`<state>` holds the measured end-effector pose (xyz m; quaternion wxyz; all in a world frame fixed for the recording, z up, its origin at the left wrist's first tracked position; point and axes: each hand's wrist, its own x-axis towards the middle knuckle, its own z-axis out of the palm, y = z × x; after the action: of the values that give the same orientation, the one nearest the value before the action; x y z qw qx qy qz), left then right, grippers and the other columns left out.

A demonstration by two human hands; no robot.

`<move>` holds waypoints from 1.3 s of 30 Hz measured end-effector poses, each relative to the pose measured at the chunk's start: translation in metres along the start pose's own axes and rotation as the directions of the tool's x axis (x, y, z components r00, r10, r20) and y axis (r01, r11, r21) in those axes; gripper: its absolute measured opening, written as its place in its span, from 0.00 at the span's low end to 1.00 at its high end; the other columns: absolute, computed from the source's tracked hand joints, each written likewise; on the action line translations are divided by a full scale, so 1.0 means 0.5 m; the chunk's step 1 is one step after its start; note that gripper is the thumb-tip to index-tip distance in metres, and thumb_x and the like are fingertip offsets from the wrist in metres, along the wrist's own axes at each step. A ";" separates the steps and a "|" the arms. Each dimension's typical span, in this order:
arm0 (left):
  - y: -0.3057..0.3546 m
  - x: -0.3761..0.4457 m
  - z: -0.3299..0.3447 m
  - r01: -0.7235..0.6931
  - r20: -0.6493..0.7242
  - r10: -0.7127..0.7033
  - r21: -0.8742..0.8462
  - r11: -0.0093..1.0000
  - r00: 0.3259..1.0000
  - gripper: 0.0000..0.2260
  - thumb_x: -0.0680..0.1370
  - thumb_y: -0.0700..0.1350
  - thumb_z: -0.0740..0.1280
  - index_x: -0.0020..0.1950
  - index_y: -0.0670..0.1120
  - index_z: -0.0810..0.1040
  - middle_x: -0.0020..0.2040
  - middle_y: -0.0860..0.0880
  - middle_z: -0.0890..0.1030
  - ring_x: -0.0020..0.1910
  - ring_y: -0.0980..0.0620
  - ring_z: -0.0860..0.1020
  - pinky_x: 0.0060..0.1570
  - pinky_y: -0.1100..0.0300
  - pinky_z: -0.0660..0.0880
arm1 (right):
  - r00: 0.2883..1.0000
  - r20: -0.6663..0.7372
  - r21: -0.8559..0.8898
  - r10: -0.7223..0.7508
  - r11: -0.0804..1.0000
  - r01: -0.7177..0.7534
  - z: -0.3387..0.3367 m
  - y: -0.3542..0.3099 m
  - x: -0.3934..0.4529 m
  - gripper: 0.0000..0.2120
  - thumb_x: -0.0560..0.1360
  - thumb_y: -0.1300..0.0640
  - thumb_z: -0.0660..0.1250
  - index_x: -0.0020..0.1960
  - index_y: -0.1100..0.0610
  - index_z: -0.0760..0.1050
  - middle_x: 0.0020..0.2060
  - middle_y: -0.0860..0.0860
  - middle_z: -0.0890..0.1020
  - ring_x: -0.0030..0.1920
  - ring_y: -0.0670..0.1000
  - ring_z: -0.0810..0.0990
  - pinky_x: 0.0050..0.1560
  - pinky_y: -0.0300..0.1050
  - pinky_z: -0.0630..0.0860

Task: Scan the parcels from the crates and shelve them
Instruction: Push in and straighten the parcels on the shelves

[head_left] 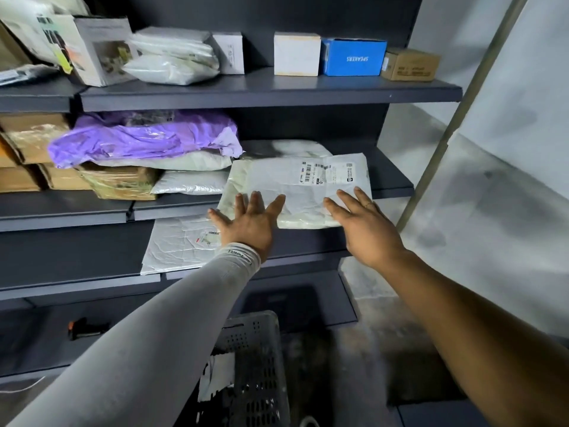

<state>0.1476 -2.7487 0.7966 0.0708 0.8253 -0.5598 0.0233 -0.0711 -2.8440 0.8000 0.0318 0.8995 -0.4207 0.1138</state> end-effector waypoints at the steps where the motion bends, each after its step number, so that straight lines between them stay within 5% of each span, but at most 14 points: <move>1: 0.005 0.017 0.008 0.014 0.002 -0.014 -0.004 1.000 1.000 0.28 0.86 0.45 0.48 0.81 0.70 0.46 0.86 0.47 0.49 0.84 0.40 0.45 0.67 0.16 0.42 | 1.000 -0.005 0.006 -0.004 1.000 0.004 0.011 0.012 0.017 0.41 0.78 0.71 0.59 0.84 0.43 0.55 0.84 0.48 0.56 0.84 0.57 0.48 0.78 0.58 0.63; 18: 0.034 0.374 0.088 0.096 0.047 -0.097 0.020 0.995 0.994 0.32 0.85 0.42 0.50 0.81 0.71 0.42 0.86 0.51 0.41 0.84 0.40 0.41 0.69 0.18 0.40 | 0.996 0.037 0.039 -0.078 0.996 0.077 0.155 0.165 0.360 0.43 0.76 0.70 0.62 0.85 0.46 0.51 0.84 0.50 0.54 0.84 0.59 0.46 0.79 0.57 0.62; 28: -0.007 0.515 0.138 0.224 0.017 -0.224 -0.041 0.974 0.975 0.33 0.83 0.45 0.54 0.80 0.73 0.45 0.86 0.47 0.47 0.84 0.40 0.46 0.77 0.28 0.42 | 0.983 -0.171 0.161 -0.061 0.983 0.089 0.251 0.169 0.525 0.39 0.72 0.71 0.70 0.78 0.46 0.69 0.80 0.57 0.63 0.81 0.63 0.59 0.72 0.62 0.73; 33: -0.042 0.535 0.191 0.218 0.109 -0.208 -0.085 0.972 0.972 0.36 0.78 0.70 0.61 0.80 0.73 0.42 0.86 0.54 0.46 0.84 0.46 0.45 0.77 0.30 0.43 | 0.988 -0.125 0.199 -0.092 0.973 0.116 0.295 0.180 0.539 0.30 0.73 0.42 0.66 0.74 0.47 0.73 0.80 0.56 0.64 0.81 0.63 0.60 0.68 0.68 0.73; 36: -0.046 0.525 0.219 0.222 0.156 -0.208 -0.080 0.972 0.966 0.46 0.67 0.86 0.51 0.80 0.72 0.40 0.85 0.56 0.41 0.84 0.47 0.39 0.78 0.33 0.38 | 0.986 -0.126 0.138 -0.106 0.983 0.123 0.324 0.189 0.538 0.34 0.73 0.27 0.59 0.72 0.45 0.74 0.78 0.54 0.67 0.80 0.62 0.61 0.69 0.71 0.69; 39: -0.040 0.525 0.242 0.233 0.100 -0.226 -0.070 0.970 0.969 0.44 0.67 0.86 0.42 0.81 0.71 0.42 0.85 0.55 0.41 0.84 0.48 0.39 0.78 0.34 0.36 | 0.985 -0.130 0.125 -0.110 0.984 0.126 0.346 0.191 0.537 0.37 0.74 0.23 0.55 0.73 0.45 0.74 0.78 0.53 0.67 0.81 0.61 0.60 0.69 0.71 0.68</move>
<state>0.2589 -3.0002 0.7061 0.0808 0.8812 -0.4635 -0.0454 0.0532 -3.1334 0.6906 0.0044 0.9143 -0.3553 0.1946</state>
